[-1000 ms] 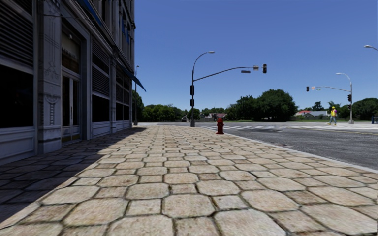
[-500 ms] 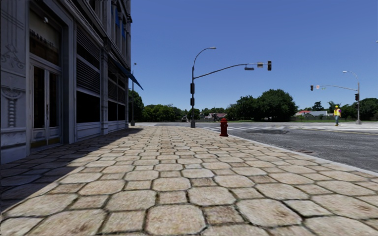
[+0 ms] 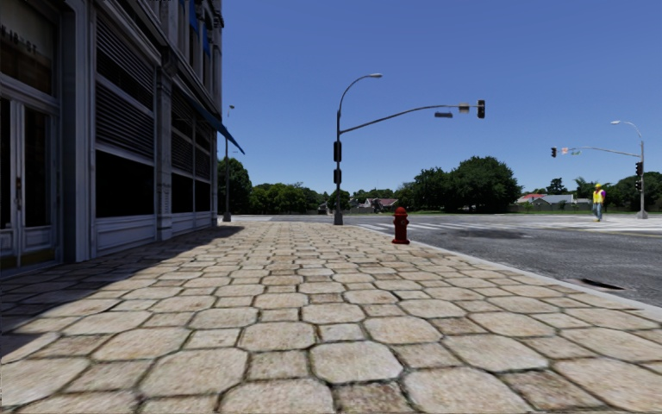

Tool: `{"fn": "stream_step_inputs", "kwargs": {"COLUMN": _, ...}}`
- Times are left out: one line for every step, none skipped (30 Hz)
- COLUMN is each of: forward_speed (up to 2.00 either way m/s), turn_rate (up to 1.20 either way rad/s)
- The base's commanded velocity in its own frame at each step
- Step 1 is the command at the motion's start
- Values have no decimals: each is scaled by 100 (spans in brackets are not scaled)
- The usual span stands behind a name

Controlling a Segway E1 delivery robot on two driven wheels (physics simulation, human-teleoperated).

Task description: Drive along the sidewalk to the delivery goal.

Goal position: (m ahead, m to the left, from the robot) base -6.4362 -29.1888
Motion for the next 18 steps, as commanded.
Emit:
{"fn": "stream_step_inputs", "kwargs": {"forward_speed": 200, "turn_rate": 0}}
{"fn": "stream_step_inputs", "kwargs": {"forward_speed": 200, "turn_rate": 0}}
{"fn": "stream_step_inputs", "kwargs": {"forward_speed": 200, "turn_rate": 0}}
{"fn": "stream_step_inputs", "kwargs": {"forward_speed": 200, "turn_rate": 0}}
{"fn": "stream_step_inputs", "kwargs": {"forward_speed": 200, "turn_rate": 0}}
{"fn": "stream_step_inputs", "kwargs": {"forward_speed": 200, "turn_rate": 0}}
{"fn": "stream_step_inputs", "kwargs": {"forward_speed": 200, "turn_rate": 0}}
{"fn": "stream_step_inputs", "kwargs": {"forward_speed": 200, "turn_rate": 0}}
{"fn": "stream_step_inputs", "kwargs": {"forward_speed": 200, "turn_rate": 0}}
{"fn": "stream_step_inputs", "kwargs": {"forward_speed": 200, "turn_rate": 0}}
{"fn": "stream_step_inputs", "kwargs": {"forward_speed": 200, "turn_rate": 0}}
{"fn": "stream_step_inputs", "kwargs": {"forward_speed": 200, "turn_rate": 0}}
{"fn": "stream_step_inputs", "kwargs": {"forward_speed": 200, "turn_rate": 0}}
{"fn": "stream_step_inputs", "kwargs": {"forward_speed": 200, "turn_rate": 0}}
{"fn": "stream_step_inputs", "kwargs": {"forward_speed": 200, "turn_rate": 0}}
{"fn": "stream_step_inputs", "kwargs": {"forward_speed": 200, "turn_rate": 0}}
{"fn": "stream_step_inputs", "kwargs": {"forward_speed": 200, "turn_rate": 0}}
{"fn": "stream_step_inputs", "kwargs": {"forward_speed": 200, "turn_rate": 0}}
